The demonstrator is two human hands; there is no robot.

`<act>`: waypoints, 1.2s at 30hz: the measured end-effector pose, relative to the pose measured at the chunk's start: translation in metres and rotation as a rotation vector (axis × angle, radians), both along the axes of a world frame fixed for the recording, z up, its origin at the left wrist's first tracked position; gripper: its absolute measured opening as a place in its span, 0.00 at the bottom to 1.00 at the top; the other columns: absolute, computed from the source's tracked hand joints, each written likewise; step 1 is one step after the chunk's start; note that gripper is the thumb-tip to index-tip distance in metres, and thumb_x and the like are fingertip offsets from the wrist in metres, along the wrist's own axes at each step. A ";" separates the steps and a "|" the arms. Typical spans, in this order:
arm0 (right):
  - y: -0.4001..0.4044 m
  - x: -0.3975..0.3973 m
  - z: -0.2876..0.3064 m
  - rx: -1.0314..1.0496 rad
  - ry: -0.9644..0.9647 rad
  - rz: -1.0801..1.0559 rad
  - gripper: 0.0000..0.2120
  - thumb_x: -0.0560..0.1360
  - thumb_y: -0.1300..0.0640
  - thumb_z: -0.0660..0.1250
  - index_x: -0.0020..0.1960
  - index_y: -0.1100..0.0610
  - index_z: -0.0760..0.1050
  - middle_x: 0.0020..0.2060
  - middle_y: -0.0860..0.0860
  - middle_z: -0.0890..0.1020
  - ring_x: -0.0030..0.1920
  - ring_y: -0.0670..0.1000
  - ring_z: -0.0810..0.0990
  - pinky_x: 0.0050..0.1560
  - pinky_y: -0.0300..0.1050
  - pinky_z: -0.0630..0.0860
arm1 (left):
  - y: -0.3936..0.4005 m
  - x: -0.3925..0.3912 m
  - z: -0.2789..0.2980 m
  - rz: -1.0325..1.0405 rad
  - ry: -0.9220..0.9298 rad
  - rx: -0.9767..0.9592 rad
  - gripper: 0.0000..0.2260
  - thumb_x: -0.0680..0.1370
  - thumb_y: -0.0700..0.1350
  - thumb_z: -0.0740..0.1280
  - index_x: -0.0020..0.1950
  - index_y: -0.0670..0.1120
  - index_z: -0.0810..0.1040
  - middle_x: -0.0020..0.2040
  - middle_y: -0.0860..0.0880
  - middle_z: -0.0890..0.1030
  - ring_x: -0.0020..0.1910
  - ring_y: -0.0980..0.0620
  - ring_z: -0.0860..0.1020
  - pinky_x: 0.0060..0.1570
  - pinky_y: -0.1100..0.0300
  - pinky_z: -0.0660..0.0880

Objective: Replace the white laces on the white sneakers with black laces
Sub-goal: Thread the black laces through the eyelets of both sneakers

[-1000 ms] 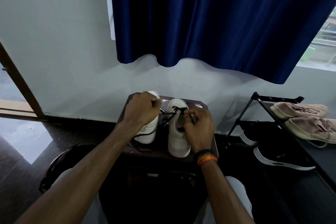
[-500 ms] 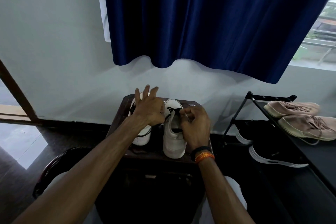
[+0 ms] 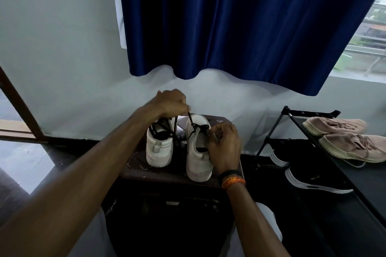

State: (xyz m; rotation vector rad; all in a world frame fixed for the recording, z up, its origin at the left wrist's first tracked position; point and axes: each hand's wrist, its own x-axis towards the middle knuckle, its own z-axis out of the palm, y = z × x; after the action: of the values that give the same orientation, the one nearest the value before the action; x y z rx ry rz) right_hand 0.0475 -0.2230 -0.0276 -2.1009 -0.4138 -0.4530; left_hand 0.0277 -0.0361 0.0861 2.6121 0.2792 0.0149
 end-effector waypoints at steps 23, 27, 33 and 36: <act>0.036 -0.026 0.095 0.621 0.509 0.575 0.14 0.81 0.56 0.59 0.62 0.59 0.77 0.52 0.55 0.86 0.38 0.52 0.80 0.36 0.43 0.73 | -0.032 -0.003 0.074 -0.052 -0.132 -1.184 0.12 0.81 0.27 0.57 0.62 0.33 0.75 0.55 0.34 0.82 0.54 0.38 0.84 0.52 0.48 0.83; 0.020 -0.026 0.099 0.962 0.850 0.665 0.21 0.84 0.53 0.50 0.64 0.64 0.75 0.52 0.64 0.85 0.37 0.52 0.79 0.35 0.42 0.74 | -0.030 -0.002 0.061 -0.040 -0.221 -1.076 0.12 0.80 0.26 0.59 0.60 0.32 0.77 0.54 0.34 0.83 0.54 0.40 0.84 0.54 0.52 0.83; 0.004 -0.018 0.092 0.905 0.873 0.672 0.16 0.83 0.59 0.58 0.65 0.65 0.77 0.40 0.52 0.79 0.31 0.45 0.72 0.27 0.36 0.67 | -0.025 -0.002 0.045 0.034 -0.340 -1.053 0.10 0.79 0.26 0.61 0.58 0.30 0.77 0.54 0.33 0.82 0.56 0.40 0.83 0.52 0.57 0.83; -0.007 -0.014 0.083 0.884 0.803 0.656 0.13 0.83 0.61 0.60 0.63 0.64 0.78 0.39 0.51 0.77 0.28 0.44 0.65 0.24 0.34 0.62 | -0.013 -0.001 0.038 0.114 -0.398 -1.054 0.09 0.80 0.26 0.61 0.58 0.31 0.77 0.55 0.32 0.82 0.57 0.38 0.83 0.52 0.56 0.83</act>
State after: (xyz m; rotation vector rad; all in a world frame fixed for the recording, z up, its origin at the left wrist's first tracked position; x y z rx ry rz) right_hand 0.0332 -0.2303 0.0556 -1.0478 -0.3062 0.5191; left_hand 0.0266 -0.0488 0.1238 1.5019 0.2070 0.3285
